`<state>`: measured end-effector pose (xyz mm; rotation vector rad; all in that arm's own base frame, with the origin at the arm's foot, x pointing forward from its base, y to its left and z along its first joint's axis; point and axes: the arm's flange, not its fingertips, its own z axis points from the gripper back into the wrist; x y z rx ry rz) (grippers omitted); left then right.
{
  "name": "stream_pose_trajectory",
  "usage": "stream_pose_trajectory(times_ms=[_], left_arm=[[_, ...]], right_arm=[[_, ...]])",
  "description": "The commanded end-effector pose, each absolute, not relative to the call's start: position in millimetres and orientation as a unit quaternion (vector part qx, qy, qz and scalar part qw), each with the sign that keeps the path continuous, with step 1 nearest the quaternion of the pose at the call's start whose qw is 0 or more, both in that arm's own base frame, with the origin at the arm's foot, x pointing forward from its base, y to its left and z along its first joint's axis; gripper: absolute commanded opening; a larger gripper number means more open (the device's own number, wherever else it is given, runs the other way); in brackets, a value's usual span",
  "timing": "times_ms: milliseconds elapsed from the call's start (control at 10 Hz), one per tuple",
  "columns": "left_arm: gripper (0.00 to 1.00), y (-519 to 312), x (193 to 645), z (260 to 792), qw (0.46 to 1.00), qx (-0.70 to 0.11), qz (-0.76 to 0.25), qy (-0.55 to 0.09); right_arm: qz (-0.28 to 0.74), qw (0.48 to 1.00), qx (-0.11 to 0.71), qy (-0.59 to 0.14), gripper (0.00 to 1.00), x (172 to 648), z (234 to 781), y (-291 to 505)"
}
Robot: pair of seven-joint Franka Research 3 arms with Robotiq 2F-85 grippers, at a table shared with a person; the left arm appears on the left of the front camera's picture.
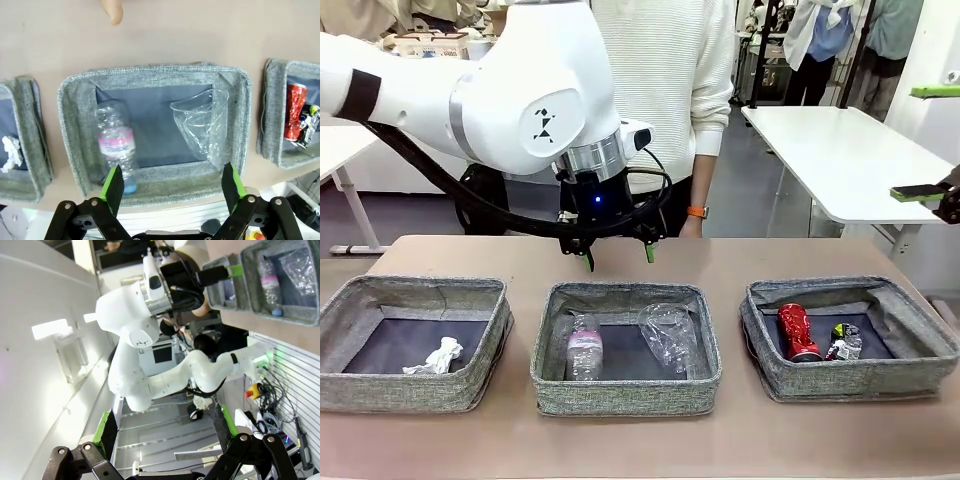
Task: Sort the waste into the appropriate baskets.
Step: Place the picked waste into the Fabric basket indicated by the person.
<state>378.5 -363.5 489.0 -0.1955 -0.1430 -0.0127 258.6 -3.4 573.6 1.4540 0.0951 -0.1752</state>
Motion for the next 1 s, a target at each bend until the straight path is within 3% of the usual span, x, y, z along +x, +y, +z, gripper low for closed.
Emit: stream_pose_trajectory(times_ms=[0,400,600,900], left_arm=[[1.0,-355.5,376.1,499.5,0.991,-0.117,-0.017,-0.06],[1.0,-242.3,361.0,581.6,0.929,-0.337,-0.155,0.012],[1.0,-142.5,362.9,605.7,0.889,-0.437,-0.133,-0.039],[1.0,-8.2,363.9,584.8,0.807,-0.582,-0.081,-0.063]], right_arm=[[-0.074,0.736,0.672,0.039,1.0,259.9,578.4,-1.8],[-0.074,0.736,0.672,0.039,1.0,259.9,578.4,-1.8],[-0.074,0.736,0.672,0.039,1.0,259.9,578.4,-1.8],[-0.074,0.736,0.672,0.039,1.0,259.9,578.4,-1.8]])
